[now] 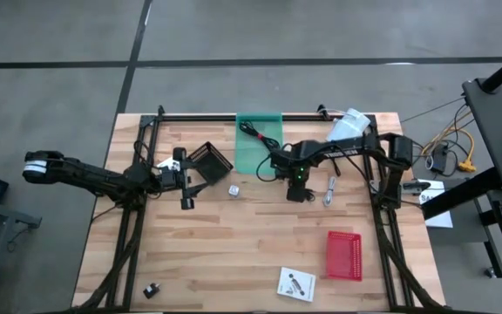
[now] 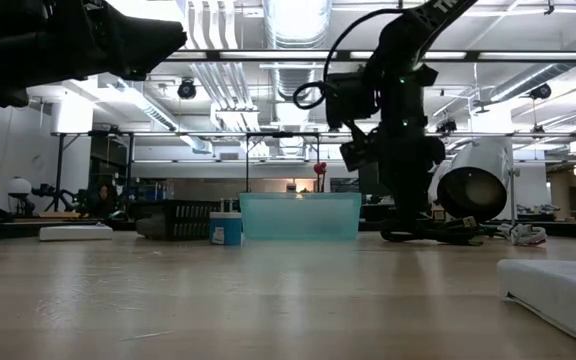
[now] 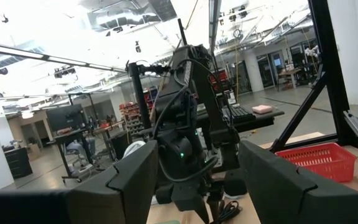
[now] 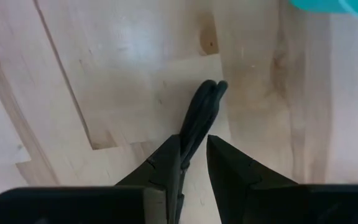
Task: Pick and place items into bin
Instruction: Put the bottom black charger cable into the green bin
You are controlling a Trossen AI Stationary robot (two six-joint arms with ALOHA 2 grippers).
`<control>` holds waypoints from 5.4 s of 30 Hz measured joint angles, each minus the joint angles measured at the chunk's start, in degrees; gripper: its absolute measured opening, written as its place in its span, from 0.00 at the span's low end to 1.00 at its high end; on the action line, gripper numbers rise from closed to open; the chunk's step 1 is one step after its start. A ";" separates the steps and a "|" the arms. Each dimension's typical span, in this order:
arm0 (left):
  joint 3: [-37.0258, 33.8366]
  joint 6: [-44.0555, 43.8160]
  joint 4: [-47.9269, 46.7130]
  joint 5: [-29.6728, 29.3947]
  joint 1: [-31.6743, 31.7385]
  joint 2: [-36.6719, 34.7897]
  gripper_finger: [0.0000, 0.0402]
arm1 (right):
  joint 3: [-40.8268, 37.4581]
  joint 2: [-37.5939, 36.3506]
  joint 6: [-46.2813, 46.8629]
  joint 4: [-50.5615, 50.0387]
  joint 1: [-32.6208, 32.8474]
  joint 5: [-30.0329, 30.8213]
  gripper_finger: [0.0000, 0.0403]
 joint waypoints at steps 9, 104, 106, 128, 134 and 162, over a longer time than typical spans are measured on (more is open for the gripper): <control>0.00 0.00 0.02 0.00 0.02 0.00 0.52 | -2.66 0.00 0.00 3.61 0.00 -0.37 0.17; 0.31 0.38 0.23 0.00 0.00 0.68 0.52 | -31.54 -13.25 -4.11 101.63 2.71 20.34 0.03; 0.31 0.39 0.26 0.02 0.00 0.72 0.52 | -31.51 -13.27 -3.47 102.65 2.69 24.99 0.03; 0.31 0.42 0.39 0.00 0.02 0.72 0.52 | -24.78 -4.35 -5.00 106.21 -7.59 22.88 0.03; 0.31 0.43 0.41 -0.01 0.02 0.72 0.52 | -21.05 -2.60 0.33 101.40 -14.42 11.53 0.03; 0.31 0.42 0.36 0.00 0.00 0.60 0.52 | 6.07 0.17 -3.50 49.09 -20.72 0.45 0.03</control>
